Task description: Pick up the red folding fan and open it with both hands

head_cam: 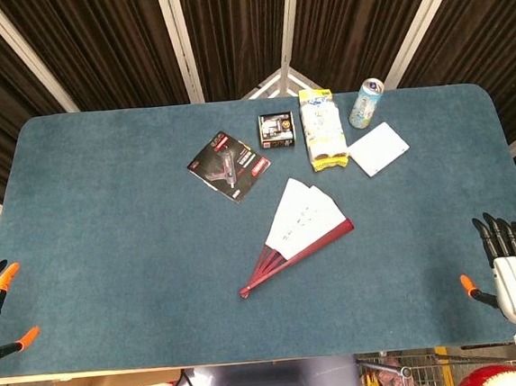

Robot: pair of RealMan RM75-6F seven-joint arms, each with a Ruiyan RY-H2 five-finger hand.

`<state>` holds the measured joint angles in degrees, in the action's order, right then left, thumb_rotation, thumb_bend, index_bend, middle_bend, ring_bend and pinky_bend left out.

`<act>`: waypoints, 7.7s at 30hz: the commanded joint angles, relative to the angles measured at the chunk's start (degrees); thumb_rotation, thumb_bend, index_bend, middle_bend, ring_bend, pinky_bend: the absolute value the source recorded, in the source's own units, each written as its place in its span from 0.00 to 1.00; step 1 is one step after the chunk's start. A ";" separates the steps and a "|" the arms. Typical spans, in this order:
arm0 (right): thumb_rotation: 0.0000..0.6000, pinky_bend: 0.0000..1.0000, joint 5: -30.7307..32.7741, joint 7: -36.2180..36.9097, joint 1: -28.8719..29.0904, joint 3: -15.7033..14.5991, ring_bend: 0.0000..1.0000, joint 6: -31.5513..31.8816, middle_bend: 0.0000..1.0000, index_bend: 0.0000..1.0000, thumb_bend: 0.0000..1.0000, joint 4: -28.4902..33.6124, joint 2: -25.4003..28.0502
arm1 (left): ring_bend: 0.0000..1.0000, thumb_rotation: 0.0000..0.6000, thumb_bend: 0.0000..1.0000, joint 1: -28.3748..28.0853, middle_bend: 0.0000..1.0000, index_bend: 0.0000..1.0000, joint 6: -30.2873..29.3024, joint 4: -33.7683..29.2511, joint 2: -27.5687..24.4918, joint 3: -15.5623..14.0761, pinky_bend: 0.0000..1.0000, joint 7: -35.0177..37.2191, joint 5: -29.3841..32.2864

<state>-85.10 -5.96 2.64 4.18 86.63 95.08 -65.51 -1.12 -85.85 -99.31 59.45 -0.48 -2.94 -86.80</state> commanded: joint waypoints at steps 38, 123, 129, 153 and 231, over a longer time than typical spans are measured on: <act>1.00 0.00 -19.37 20.31 16.89 -0.33 0.05 -3.66 0.12 0.28 0.27 -29.25 -17.24 | 0.00 1.00 0.00 -0.20 0.00 0.00 -0.20 0.32 1.23 0.30 0.00 -2.12 -0.02; 1.00 0.00 -11.54 31.07 26.61 -3.41 0.05 -6.10 0.17 0.44 0.27 -67.20 -59.46 | 0.00 1.00 0.00 -1.22 0.00 0.00 1.66 -0.08 1.59 0.90 0.00 -3.15 2.55; 1.00 0.00 -11.17 30.76 27.00 -3.39 0.05 -6.67 0.18 0.46 0.26 -67.77 -60.30 | 0.00 1.00 0.00 -1.22 0.00 0.00 1.64 -0.15 1.54 0.89 0.00 -3.13 2.54; 1.00 0.00 -11.11 29.75 29.69 -2.18 0.05 -2.98 0.23 0.64 0.52 -63.76 -57.07 | 0.00 1.00 0.00 -1.35 0.00 0.00 1.90 -0.30 1.58 0.82 0.00 -3.15 2.57; 1.00 0.00 38.74 -16.09 47.64 31.51 0.05 -13.89 0.27 0.74 0.55 13.63 -26.85 | 0.00 1.00 0.32 -45.94 0.04 0.29 19.73 1.77 31.85 21.32 0.00 -34.21 39.60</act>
<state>-46.62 -22.01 50.05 35.53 72.61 108.44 -92.36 -46.73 -65.99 -97.82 90.93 20.99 -37.06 -47.33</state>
